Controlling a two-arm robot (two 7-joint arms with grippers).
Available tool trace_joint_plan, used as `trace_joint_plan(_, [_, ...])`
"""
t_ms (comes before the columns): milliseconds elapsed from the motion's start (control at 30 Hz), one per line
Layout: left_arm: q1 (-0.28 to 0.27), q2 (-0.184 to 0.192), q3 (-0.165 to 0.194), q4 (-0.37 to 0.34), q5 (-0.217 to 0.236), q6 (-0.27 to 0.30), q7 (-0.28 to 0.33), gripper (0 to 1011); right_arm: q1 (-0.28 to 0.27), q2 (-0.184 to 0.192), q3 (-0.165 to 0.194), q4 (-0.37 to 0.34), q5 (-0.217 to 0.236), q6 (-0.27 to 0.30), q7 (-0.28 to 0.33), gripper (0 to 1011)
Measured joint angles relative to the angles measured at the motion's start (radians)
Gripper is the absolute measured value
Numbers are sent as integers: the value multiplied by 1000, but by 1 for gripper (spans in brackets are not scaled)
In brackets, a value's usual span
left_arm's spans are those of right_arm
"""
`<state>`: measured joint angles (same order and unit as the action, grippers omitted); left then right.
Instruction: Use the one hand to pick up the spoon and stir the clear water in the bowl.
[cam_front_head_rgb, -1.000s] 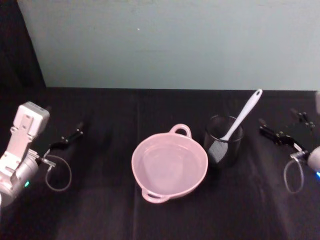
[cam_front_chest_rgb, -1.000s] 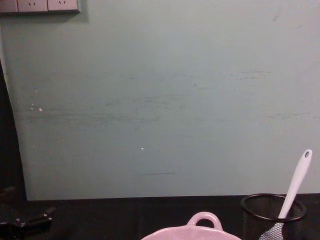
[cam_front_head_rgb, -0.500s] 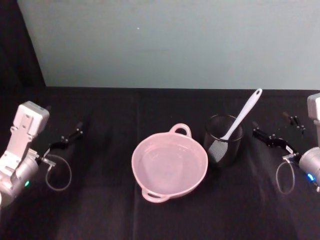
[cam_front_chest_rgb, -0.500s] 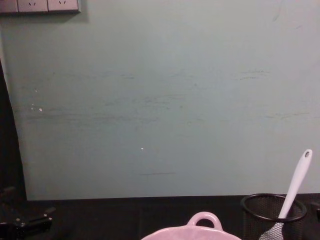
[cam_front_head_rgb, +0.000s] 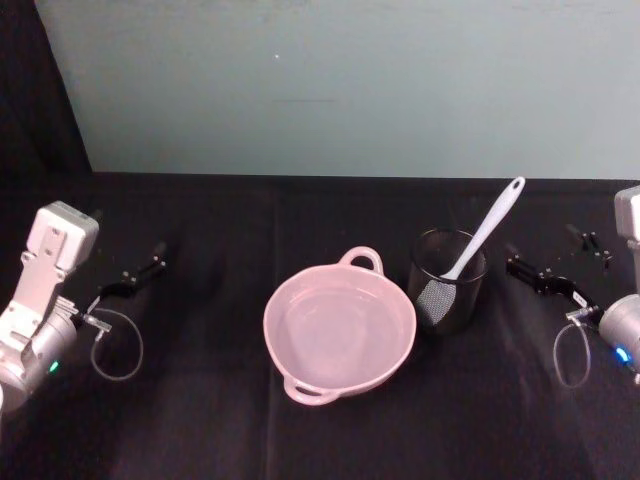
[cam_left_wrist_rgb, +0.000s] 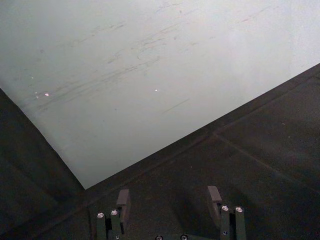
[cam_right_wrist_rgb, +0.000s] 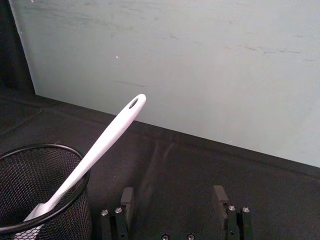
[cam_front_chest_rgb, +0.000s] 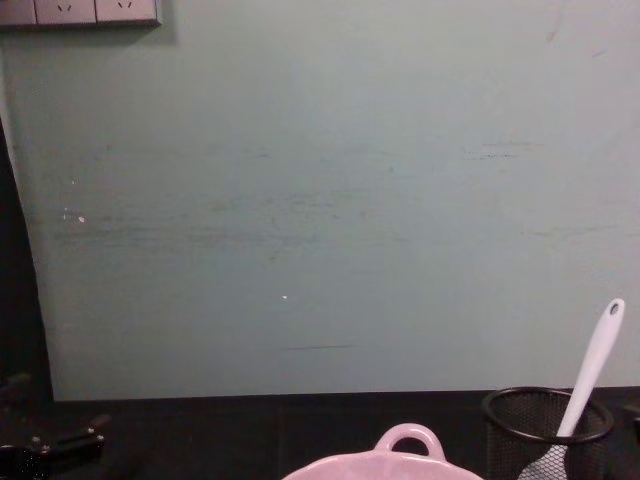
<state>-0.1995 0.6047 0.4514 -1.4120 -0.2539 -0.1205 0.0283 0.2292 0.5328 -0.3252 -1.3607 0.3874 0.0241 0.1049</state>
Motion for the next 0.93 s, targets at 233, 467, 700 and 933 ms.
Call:
trace_joint_plan(233, [0, 0, 0, 0, 0, 0, 0, 1005, -1, 1, 0, -1, -1, 1, -1, 1002])
trace_joint_plan(467, [0, 0, 0, 0, 0, 0, 0, 1005, -1, 1, 0, -2, -1, 2, -2, 1002])
trace_joint_plan(700, [0, 0, 0, 0, 0, 0, 0, 1005, -1, 2, 0, -3, -1, 2, -3, 1002])
trace_joint_plan(933, [0, 0, 0, 0, 0, 0, 0, 1005, -1, 2, 0, -3, -1, 3, -3, 1002])
